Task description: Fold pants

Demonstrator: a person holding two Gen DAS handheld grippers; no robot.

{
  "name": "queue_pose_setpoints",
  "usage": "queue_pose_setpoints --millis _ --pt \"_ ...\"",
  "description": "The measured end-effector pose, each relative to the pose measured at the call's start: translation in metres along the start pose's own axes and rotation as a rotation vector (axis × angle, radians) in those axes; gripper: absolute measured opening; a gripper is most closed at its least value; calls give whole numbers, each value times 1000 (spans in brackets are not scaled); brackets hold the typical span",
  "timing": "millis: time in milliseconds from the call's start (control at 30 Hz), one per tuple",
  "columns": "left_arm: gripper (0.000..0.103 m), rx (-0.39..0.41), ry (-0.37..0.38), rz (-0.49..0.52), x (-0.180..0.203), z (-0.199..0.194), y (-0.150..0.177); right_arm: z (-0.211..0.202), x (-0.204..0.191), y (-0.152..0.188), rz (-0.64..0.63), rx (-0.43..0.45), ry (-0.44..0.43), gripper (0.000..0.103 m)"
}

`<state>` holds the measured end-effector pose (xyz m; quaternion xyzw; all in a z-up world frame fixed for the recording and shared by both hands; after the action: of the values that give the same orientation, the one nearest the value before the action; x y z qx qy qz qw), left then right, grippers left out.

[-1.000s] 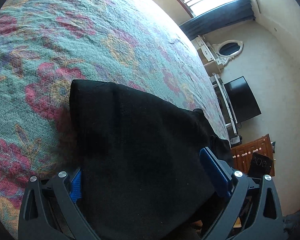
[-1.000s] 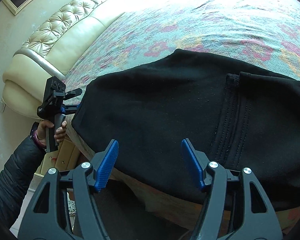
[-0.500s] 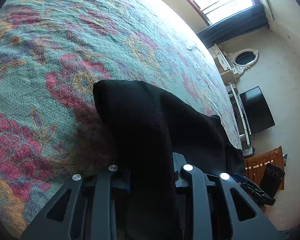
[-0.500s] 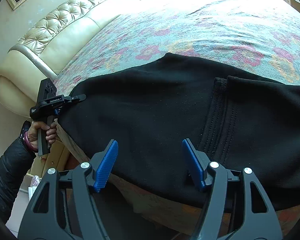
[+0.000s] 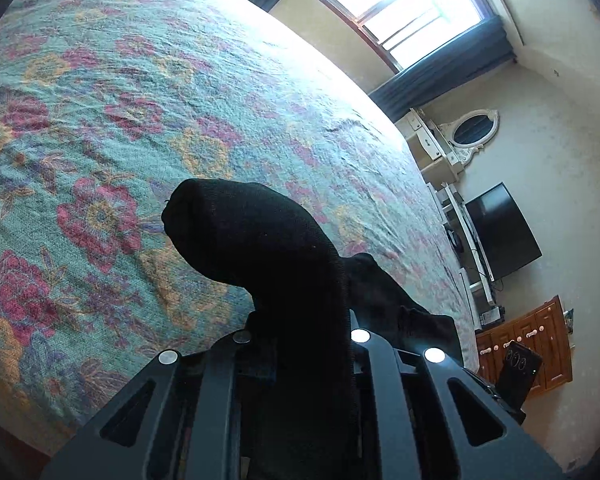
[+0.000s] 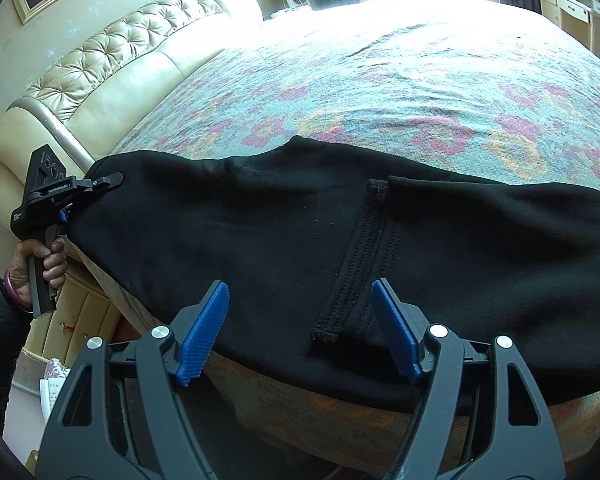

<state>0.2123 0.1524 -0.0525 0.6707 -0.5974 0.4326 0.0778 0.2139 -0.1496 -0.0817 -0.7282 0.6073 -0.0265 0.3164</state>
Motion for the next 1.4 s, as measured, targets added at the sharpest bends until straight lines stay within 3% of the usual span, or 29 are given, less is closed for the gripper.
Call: queue_pose_setpoints --millis 200,433,667,933,1033,1100,1167,1233,1400 --pt "14 -1 35 131 95 11 -3 -21 22 3 27 33 31 74" --pt "14 -82 52 260 183 75 18 -46 60 10 113 75 51 74" --pt "14 -162 -11 314 216 143 48 -59 93 19 197 95 59 74" --pt "16 -256 -169 406 223 220 88 -60 111 24 249 98 55 74" --pt "24 -273 -228 436 222 241 104 -60 117 25 268 98 51 75" --pt "36 -251 -234 465 228 246 110 -61 121 26 283 100 46 75" --pt "56 -233 -189 461 239 246 112 -61 125 26 295 102 46 75" --pt "65 -232 -141 439 250 246 112 -62 130 27 314 104 39 75" --pt "66 -197 -16 344 266 219 103 -69 139 27 369 112 -16 75"
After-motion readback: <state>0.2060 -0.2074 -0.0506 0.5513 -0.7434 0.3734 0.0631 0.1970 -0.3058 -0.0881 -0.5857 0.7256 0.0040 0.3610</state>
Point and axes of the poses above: each gripper's, at about its wrist camera, not at the fingertips, and z roughly the way its jaws point, x to its right, y to its underside, the point moved 8 cm from there along z, roughly the way its jaws point, and after that the axes turned 4 degrees about -x, right-handed, at the moved point
